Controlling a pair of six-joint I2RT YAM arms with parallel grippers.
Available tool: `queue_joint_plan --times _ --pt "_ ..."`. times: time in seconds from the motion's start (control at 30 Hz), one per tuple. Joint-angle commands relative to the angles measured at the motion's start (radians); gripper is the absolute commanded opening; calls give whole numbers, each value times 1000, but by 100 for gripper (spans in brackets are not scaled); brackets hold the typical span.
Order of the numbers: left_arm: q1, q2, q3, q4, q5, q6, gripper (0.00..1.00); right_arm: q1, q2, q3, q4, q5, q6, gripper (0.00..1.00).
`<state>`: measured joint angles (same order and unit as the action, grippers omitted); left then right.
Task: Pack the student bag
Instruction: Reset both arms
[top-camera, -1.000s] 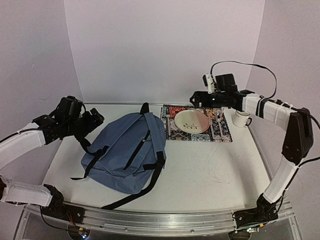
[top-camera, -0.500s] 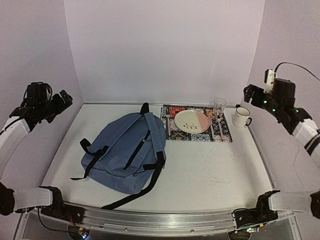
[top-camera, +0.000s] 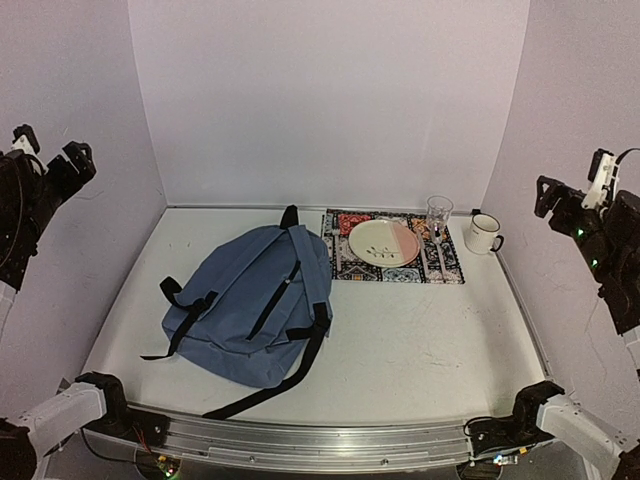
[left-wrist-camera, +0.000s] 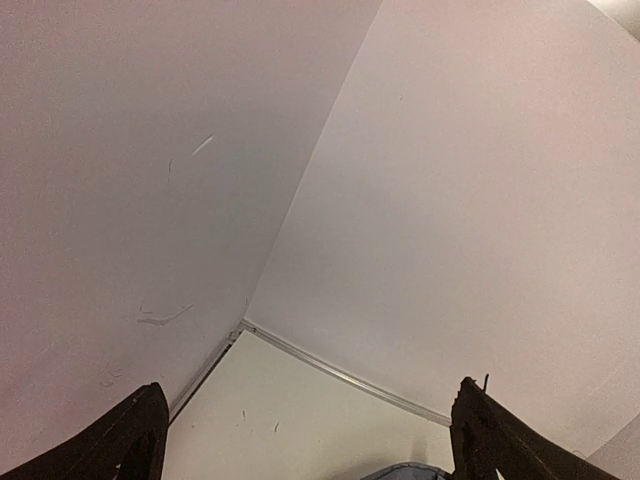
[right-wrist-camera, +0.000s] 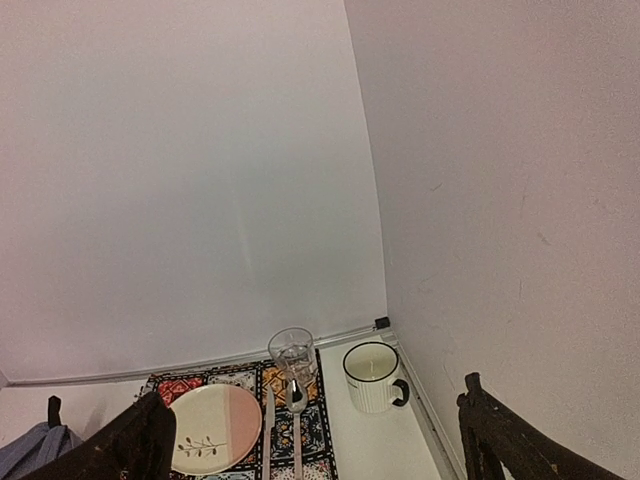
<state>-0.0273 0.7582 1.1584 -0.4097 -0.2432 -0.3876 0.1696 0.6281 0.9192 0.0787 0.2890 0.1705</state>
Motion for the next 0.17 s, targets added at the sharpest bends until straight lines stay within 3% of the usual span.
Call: queue_joint_plan --times 0.0,0.13 --pt "0 -5 3 45 2 23 100 4 6 0 33 14 -19 98" --pt "0 -14 1 47 0 28 99 4 4 2 34 14 -20 98"
